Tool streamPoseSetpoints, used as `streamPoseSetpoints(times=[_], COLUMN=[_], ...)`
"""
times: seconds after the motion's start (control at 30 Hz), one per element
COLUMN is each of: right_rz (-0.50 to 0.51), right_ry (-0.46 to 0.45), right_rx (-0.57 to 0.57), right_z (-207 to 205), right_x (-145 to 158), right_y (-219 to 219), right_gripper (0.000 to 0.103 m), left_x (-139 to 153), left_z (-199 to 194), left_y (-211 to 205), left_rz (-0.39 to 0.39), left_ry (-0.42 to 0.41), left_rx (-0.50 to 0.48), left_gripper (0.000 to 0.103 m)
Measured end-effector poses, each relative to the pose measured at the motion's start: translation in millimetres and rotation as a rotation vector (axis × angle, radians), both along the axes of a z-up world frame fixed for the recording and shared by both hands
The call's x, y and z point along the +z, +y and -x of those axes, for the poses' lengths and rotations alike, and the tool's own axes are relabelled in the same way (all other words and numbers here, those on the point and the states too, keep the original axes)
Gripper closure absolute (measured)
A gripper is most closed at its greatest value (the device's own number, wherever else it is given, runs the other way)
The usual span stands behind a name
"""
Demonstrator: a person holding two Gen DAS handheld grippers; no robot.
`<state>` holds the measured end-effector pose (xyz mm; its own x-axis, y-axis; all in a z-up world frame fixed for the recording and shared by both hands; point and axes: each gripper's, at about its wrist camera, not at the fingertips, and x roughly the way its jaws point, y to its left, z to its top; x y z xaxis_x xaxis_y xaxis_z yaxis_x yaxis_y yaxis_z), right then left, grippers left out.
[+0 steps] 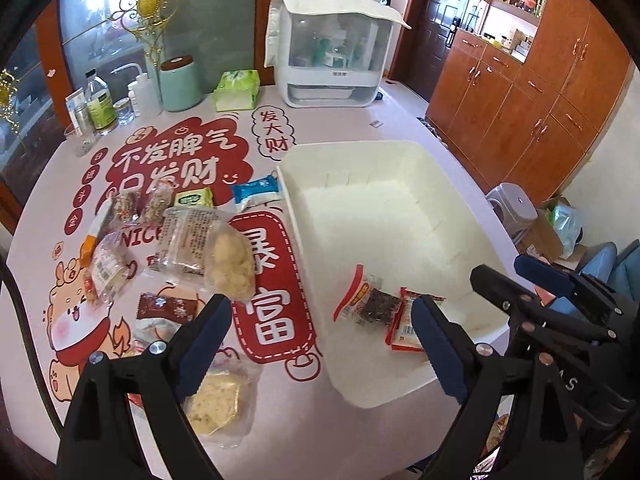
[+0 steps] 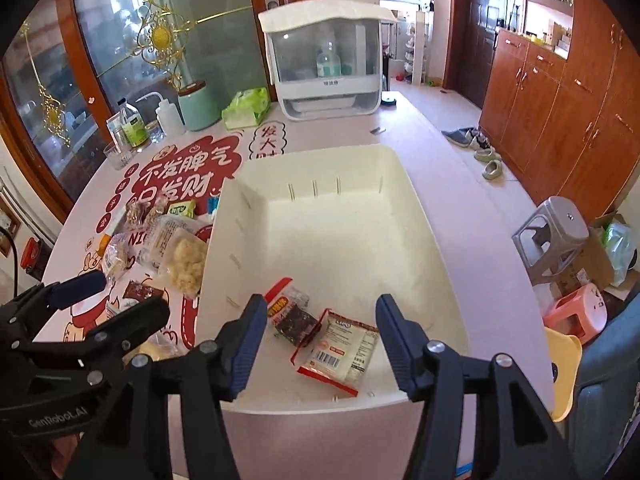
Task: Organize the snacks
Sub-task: 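Withdraw both open tools from the bin back toward the snack pile, then grasp the yellow crumbly snack bag with the right tool while the left grasps the white-red bag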
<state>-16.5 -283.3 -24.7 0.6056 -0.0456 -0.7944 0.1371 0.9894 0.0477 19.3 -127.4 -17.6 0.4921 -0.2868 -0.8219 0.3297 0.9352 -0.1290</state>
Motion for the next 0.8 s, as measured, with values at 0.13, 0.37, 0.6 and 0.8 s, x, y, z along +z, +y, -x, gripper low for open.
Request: streamPoseSetpoints(times=[0.13,0.37,0.6,0.8], right_rz=[0.003,-0.011,-0.041,-0.076], right_ry=[-0.017,-0.059,-0.092,-0.063], right_rx=[0.014,0.05,0.102,0.173], right_z=[-0.4,-0.5,-3.0,-10.3], right_x=[3.0,10.8,21.0,25.5], right_y=[10.8,36.5,78.0,119.7], right_gripper=[0.046,0.046,0.046,0.046], left_x=[1.3,7.0,14.8,20.8], left_z=[2.9,9.1,11.3,8.0], left_y=[12.2,42.4,94.5,162.6], left_rz=[-0.008,-0.037,-0.064,-0.096], left_ry=[-0.005,-0.034,-0.049,-0.068], left_rx=[0.013,0.045,0.109,0.199], left_gripper=[0.012,0.012,0.012,0.012])
